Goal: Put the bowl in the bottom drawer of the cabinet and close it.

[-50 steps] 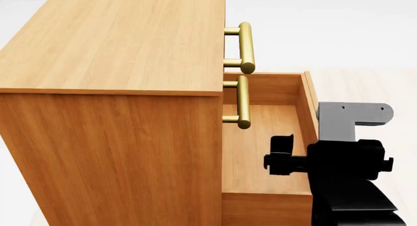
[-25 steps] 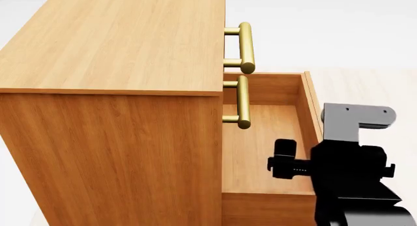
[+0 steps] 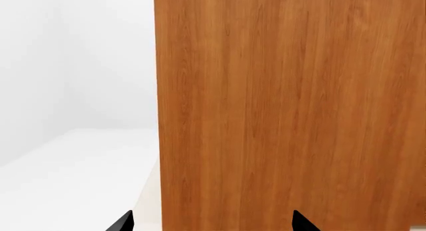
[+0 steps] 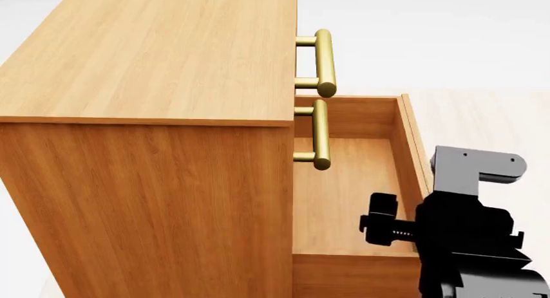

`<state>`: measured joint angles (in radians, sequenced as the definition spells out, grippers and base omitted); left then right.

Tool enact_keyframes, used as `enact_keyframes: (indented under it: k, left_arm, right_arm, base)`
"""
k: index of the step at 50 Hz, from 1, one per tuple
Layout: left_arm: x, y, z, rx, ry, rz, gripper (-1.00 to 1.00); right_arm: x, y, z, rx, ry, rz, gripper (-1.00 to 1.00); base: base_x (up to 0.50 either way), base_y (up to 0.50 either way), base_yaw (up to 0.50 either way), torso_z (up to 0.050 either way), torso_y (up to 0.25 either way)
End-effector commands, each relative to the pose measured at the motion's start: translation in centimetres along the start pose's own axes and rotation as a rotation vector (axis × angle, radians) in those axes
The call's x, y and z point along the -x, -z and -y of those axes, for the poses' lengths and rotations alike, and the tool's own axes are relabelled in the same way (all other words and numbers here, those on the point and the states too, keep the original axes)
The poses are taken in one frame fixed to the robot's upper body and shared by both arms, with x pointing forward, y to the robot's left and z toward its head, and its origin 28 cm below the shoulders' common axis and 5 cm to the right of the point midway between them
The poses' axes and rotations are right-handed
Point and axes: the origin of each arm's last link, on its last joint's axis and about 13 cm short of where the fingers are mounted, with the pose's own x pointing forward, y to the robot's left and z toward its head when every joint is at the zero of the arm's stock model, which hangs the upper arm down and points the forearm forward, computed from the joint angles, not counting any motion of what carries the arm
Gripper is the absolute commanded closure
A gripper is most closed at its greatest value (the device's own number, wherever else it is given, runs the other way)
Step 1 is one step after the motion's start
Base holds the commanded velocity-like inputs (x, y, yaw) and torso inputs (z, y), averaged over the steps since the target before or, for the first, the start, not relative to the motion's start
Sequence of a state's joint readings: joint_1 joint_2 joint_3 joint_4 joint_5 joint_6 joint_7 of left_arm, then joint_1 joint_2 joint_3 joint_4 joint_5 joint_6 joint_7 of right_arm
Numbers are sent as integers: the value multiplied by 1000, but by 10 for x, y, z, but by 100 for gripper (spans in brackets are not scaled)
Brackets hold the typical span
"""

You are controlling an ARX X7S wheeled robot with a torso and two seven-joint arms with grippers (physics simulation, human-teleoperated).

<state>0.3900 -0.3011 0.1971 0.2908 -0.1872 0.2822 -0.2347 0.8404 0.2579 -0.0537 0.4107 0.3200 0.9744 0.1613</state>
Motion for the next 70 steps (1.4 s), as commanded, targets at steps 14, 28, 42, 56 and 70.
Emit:
enact_keyframes:
  k: [14, 28, 42, 56, 70]
  left_arm:
    - [0, 1, 0, 7, 2, 2, -100]
    - [1, 0, 0, 7, 2, 2, -100]
    - [1, 0, 0, 7, 2, 2, -100]
    - [0, -1, 0, 6, 2, 2, -100]
    - [0, 0, 0, 5, 1, 1, -100]
  right_arm:
    - [-11, 13, 21, -39, 102, -4, -100]
    - [-11, 17, 30, -38, 135, 0, -100]
    - [-11, 21, 39, -48, 166, -12, -100]
    - [-14, 25, 46, -51, 196, -19, -100]
    - [4, 21, 46, -40, 180, 60, -100]
  base:
    - [0, 0, 0, 0, 0]
    - [0, 0, 0, 0, 0]
    - [0, 0, 0, -1, 0]
    - [0, 0, 0, -1, 0]
    - [0, 0, 0, -1, 0]
